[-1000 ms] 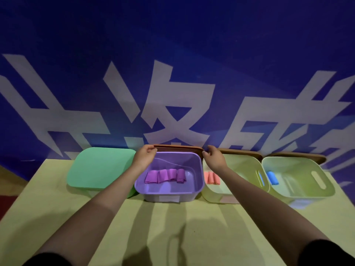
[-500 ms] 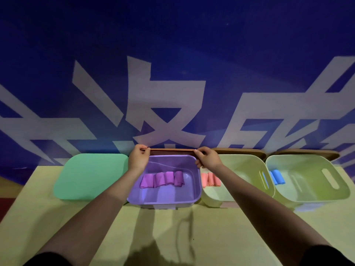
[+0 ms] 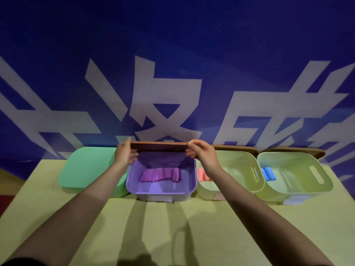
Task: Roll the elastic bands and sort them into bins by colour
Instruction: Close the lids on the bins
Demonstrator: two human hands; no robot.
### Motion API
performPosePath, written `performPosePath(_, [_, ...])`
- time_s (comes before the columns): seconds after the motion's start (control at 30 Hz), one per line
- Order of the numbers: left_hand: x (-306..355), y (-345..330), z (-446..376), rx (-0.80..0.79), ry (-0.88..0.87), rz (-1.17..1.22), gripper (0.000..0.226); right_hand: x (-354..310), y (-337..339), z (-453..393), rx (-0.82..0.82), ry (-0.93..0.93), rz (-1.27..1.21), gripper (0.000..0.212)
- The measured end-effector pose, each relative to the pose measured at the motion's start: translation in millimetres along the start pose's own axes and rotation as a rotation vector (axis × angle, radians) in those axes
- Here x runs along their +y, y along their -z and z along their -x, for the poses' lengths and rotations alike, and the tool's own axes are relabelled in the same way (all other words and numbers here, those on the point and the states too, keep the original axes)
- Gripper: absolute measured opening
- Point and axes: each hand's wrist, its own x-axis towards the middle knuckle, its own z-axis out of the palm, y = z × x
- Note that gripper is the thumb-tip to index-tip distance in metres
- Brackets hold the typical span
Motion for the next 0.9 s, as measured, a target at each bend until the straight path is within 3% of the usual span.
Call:
performPosePath(0.17, [-0.7,12.0,27.5,-0.056,0.058,0.105,0.019,1.7,-2.6,32.9,0.022,0.053,0.025,0.013])
performPosePath(0.3, [-17.2,20.9,43.4,-0.058,0.038,-0.054,0.019,17.8,3.6,58.8,0.085,0.015,0.099,0.016])
performPosePath(0.37, [-30.5,25.7,49.4,-0.087,0.022,-0.221,0.012,29.1,5.1,71.6,0.119,-0.032,0.131,0.007])
performPosePath(0.4, [-36.6,28.2,52.6,-0.101,-0.002,-0.303,0.011,36.1,5.0,76.0,0.127,-0.070,0.168,0.012])
performPosePath(0.47, [-47.6,35.0,57.0,-0.076,-0.090,-0.486,0.020,50.3,4.3,80.9,0.107,-0.165,0.296,0.042])
performPosePath(0.53, [-55.6,41.8,62.2,0.001,-0.193,-0.716,0.029,60.5,2.2,84.2,0.030,-0.236,0.424,0.056])
performPosePath(0.67, [-67.6,49.8,69.1,0.093,-0.269,-1.013,0.037,69.4,0.4,85.2,-0.024,-0.204,0.619,0.062])
performPosePath(0.9, [-64.3,43.7,67.9,0.119,-0.359,-1.182,0.043,56.3,4.4,81.7,-0.007,-0.128,1.211,0.047])
